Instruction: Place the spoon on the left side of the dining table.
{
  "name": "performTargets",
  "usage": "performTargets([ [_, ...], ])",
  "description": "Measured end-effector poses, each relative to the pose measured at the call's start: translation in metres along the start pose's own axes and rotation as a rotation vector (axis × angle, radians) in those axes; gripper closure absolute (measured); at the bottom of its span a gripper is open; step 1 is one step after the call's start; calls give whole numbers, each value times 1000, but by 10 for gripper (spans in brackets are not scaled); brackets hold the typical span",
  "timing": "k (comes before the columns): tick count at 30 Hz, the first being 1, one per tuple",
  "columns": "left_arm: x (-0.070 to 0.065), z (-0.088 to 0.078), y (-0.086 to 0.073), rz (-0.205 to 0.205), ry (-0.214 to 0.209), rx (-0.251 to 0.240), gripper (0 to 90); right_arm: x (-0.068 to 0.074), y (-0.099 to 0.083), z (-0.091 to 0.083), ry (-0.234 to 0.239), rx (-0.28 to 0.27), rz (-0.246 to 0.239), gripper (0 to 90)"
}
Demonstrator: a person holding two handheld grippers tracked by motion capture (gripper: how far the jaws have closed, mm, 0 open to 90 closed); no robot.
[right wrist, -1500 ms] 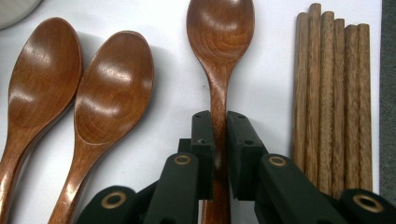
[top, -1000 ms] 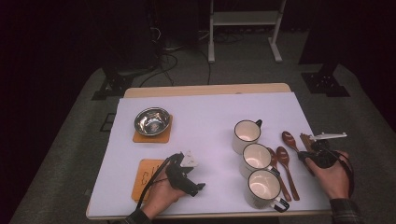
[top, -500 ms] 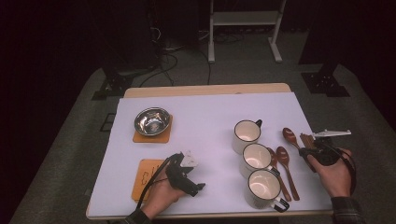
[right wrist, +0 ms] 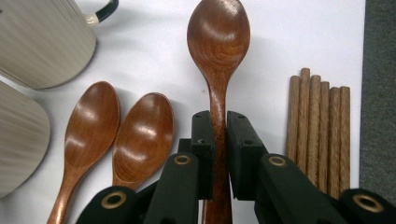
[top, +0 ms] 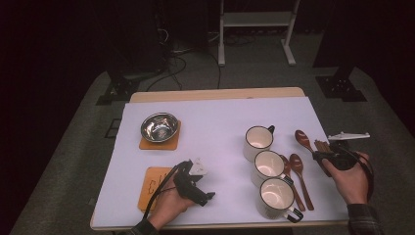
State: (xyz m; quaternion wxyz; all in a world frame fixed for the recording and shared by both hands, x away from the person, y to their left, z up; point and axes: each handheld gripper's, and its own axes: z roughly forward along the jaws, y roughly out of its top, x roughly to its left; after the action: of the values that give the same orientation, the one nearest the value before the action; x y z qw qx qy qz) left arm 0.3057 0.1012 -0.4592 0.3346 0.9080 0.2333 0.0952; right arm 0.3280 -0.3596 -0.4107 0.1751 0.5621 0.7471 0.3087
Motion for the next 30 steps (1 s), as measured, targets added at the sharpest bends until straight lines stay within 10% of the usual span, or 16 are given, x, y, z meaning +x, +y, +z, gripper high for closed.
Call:
performTargets([
  [30,0,0,0,1,-1,3,0,13,30,-9,44,-70,-42,812],
])
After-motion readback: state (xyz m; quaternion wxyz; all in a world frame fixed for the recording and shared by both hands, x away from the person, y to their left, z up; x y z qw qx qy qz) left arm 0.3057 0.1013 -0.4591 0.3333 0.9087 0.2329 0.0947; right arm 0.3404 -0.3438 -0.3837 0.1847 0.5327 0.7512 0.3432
